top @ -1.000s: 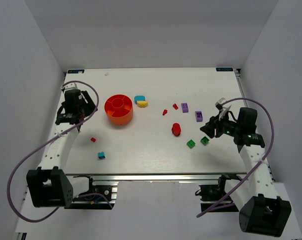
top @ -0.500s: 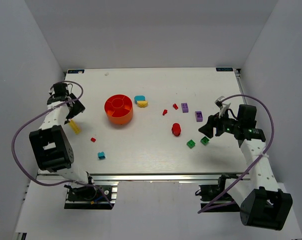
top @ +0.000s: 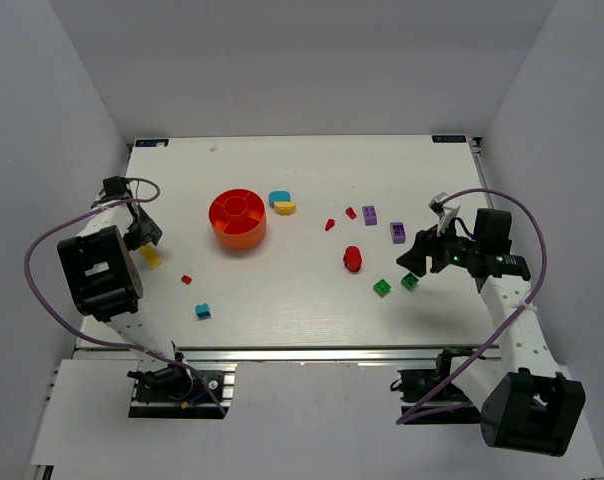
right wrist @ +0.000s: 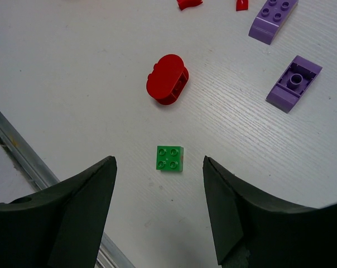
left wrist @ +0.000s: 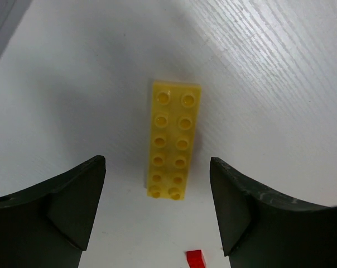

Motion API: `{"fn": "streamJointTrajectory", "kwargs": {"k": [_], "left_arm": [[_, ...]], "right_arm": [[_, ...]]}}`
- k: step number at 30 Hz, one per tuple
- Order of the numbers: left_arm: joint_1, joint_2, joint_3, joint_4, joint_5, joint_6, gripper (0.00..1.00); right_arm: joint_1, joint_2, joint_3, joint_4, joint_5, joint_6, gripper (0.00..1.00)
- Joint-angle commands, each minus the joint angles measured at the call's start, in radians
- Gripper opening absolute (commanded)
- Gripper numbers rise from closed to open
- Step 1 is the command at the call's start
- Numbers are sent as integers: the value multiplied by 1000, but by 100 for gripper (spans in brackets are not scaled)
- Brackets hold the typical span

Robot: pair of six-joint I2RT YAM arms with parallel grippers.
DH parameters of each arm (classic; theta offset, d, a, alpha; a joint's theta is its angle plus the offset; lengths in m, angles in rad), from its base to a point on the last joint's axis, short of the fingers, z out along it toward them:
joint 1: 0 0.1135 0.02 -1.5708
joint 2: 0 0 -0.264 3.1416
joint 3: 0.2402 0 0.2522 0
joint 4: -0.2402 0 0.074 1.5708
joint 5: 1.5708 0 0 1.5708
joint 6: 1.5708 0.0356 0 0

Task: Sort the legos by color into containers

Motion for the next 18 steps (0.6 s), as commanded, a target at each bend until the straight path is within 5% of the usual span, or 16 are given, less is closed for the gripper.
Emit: {"fn": "streamJointTrajectory", "kwargs": {"k": [1, 18], "left_arm": [[22, -10, -8, 28, -8, 50, 83], [53, 70, -12, 86, 97, 108, 78]], "right_arm": [[-4, -1, 36, -2, -18, -10, 69], [-4, -15, 18, 29, -9, 10, 68]]}}
